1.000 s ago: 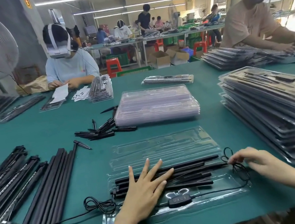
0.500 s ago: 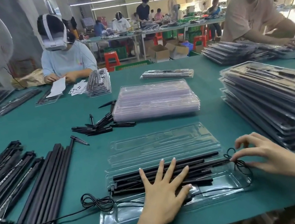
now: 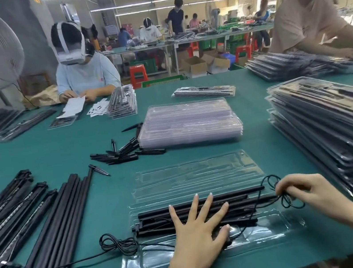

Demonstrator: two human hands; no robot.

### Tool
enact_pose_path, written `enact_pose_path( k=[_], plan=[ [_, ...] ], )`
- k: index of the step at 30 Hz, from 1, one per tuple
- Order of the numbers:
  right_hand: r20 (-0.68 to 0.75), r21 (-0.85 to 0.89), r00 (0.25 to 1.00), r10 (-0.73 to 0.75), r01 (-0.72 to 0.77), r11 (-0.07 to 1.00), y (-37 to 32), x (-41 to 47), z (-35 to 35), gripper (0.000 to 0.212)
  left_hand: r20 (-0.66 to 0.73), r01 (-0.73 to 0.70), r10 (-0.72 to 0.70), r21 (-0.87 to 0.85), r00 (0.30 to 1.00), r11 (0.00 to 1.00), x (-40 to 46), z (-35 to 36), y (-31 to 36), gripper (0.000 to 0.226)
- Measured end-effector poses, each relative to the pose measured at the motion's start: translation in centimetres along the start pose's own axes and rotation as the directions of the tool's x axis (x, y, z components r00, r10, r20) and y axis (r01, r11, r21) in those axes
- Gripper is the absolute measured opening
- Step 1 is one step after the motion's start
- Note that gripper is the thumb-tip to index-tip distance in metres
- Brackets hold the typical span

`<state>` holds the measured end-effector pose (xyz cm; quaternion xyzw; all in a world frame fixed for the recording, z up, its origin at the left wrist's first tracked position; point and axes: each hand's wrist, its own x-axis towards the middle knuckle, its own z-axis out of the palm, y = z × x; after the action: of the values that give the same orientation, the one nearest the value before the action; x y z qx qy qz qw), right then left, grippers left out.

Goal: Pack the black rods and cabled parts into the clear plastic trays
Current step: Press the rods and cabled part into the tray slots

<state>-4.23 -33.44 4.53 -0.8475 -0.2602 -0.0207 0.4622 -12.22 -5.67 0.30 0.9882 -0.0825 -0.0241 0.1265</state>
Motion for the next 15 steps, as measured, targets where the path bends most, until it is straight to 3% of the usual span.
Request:
enact_pose_path(
  k=[4, 6, 9, 13, 15],
  plan=[
    [0.152, 0.020, 0.987, 0.046, -0.050, 0.999, -0.5, 0.0, -1.3, 0.053, -0.014, -0.005, 0.005, -0.009, 1.000, 1.000, 0.0, 0.0, 0.0, 0.044],
    [0.195, -0.084, 0.980, -0.027, 0.044, 0.996, -0.6, 0.0, -1.9, 0.049, -0.016, -0.025, 0.025, 0.006, 1.000, 1.000, -0.1, -0.1, 0.0, 0.043],
    [0.116, -0.262, 0.981, -0.155, 0.180, 0.948, -0.6, 0.2, -2.3, 0.045, -0.012, -0.058, 0.059, 0.031, 0.998, 0.998, -0.2, -0.2, 0.1, 0.041],
    [0.093, -0.368, 0.976, -0.195, 0.216, 0.904, -0.2, 0.7, -2.2, 0.060, -0.018, -0.050, 0.051, 0.013, 0.999, 0.999, -0.2, -0.3, 0.2, 0.040],
    [0.074, -0.370, 0.973, -0.219, 0.230, 0.900, -0.2, 0.7, -1.9, 0.048, -0.015, -0.037, 0.037, 0.007, 0.999, 0.999, -0.2, -0.4, 0.3, 0.041]
  ],
)
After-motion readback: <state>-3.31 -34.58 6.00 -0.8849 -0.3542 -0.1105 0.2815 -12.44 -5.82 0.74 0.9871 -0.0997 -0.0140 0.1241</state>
